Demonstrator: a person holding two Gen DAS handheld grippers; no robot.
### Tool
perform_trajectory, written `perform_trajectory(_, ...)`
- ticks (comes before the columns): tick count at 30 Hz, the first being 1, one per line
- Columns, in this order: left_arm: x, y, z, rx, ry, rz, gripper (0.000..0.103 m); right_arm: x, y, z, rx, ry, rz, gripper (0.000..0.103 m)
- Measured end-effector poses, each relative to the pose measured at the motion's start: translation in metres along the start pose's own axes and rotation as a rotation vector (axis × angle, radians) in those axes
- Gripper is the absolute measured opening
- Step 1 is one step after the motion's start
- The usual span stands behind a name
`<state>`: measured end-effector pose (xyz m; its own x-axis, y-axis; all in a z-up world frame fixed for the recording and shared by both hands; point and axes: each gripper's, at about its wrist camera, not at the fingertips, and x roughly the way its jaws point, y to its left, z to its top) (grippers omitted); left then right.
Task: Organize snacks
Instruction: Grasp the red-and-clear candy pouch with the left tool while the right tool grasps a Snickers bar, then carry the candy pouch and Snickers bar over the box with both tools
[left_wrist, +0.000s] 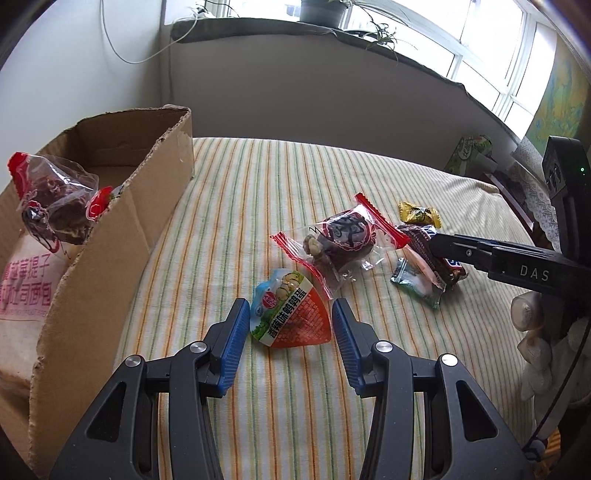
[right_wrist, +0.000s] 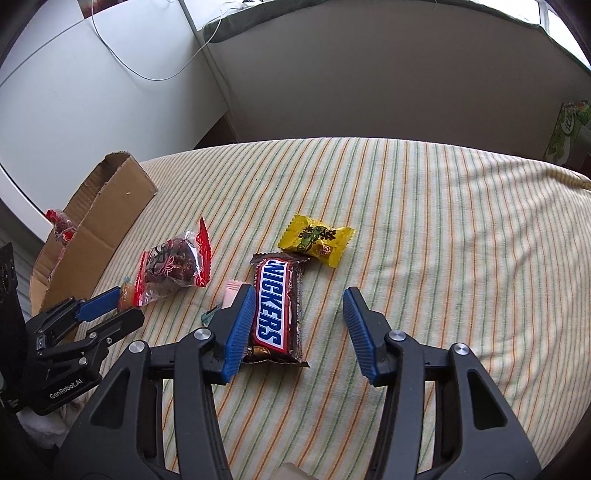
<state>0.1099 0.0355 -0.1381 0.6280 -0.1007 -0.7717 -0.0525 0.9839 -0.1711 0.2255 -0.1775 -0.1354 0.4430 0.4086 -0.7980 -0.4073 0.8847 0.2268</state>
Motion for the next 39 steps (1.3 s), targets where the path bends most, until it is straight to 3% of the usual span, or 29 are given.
perform_trajectory(5,0.000,0.001,-0.001,-0.005,-0.003,-0.009,0.039,0.007,0.014,0.000,-0.054,0.017,-0.033,0.050)
perform_trajectory(12,0.001,-0.002,0.000,0.006,-0.005,-0.004,0.037,0.011,0.022,-0.001,-0.090,0.022,-0.058,0.030)
perform_trajectory(23,-0.002,-0.006,-0.003,0.018,0.001,-0.029,0.025,-0.003,0.015,-0.009,-0.077,0.010,-0.049,0.030)
perform_trajectory(39,-0.038,-0.007,-0.003,-0.006,-0.064,-0.070,0.024,-0.043,0.016,-0.023,-0.092,-0.039,-0.068,0.030)
